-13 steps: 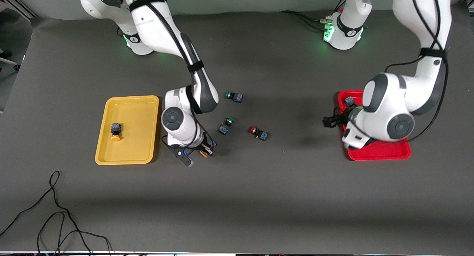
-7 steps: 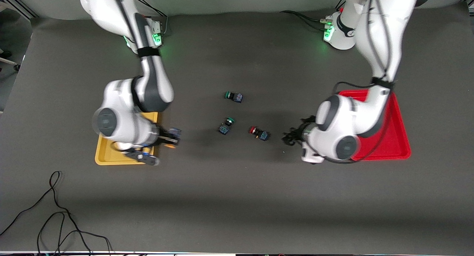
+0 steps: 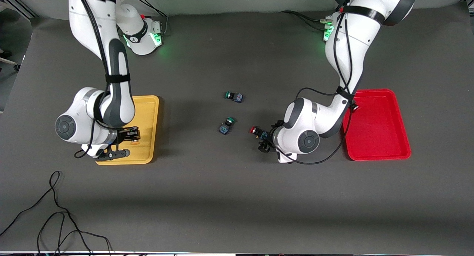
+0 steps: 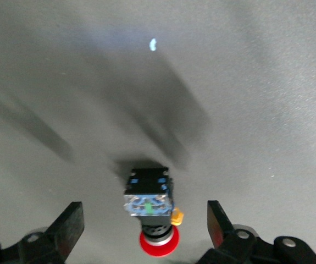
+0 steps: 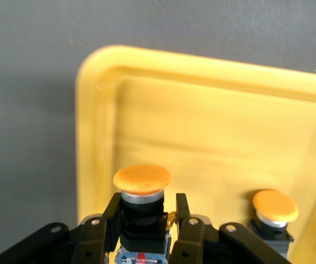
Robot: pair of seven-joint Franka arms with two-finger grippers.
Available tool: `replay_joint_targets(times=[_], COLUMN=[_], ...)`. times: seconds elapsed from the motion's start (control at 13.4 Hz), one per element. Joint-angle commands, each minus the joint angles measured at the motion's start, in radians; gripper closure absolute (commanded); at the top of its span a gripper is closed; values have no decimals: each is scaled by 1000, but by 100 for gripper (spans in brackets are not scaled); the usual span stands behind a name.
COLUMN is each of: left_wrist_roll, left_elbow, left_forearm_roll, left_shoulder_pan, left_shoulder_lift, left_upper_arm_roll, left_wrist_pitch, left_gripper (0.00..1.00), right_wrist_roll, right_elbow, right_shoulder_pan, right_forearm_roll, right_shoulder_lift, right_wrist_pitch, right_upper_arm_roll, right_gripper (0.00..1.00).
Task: Place red and yellow buttons in trays
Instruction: 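Place the yellow button in the yellow tray while the left gripper places red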
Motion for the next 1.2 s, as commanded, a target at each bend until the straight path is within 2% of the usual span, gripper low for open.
replay_joint_targets(times=[0.0, 0.07, 0.15, 0.22, 0.3, 0.37, 0.52, 0.67, 0.9, 1.12], left_wrist_roll=[-25, -25, -25, -15, -11, -6, -6, 1, 131, 407], left_elbow=[67, 62, 59, 58, 56, 55, 55, 61, 79, 52], left_forearm_roll=[-10, -5, 1, 4, 9, 9, 10, 25, 61, 128], left_shoulder_pan=[-4, -22, -27, -26, -26, -26, -29, -17, 92, 244], left_shoulder_lift=[56, 61, 63, 63, 63, 63, 60, 40, -49, -158], left_upper_arm_roll=[-8, -8, -6, -6, -6, -6, -6, -3, 0, 3], left_wrist_pitch=[0, 27, 47, 46, 43, 40, 32, -12, -297, -559], left_gripper=[0, 0, 4, 22, 69, 100, 100, 100, 100, 100], right_wrist_roll=[-61, -59, -49, -46, -41, -21, 9, 40, 98, 155], right_elbow=[10, 11, 13, 16, 16, 24, 51, 93, 181, 241], right_shoulder_pan=[8, 10, 8, 7, 2, 2, 4, 19, 43, 127], right_forearm_roll=[61, 75, 86, 89, 89, 89, 87, 72, 49, 35], right_shoulder_lift=[65, 79, 84, 82, 72, 64, 30, 7, 6, 4], right_wrist_pitch=[16, 15, 13, 5, 1, -14, -68, -140, -278, -350], right_upper_arm_roll=[-1, 2, 5, 5, 4, -1, -25, -85, -181, -298], right_gripper=[78, 62, 11, 0, 0, 0, 0, 0, 0, 0])
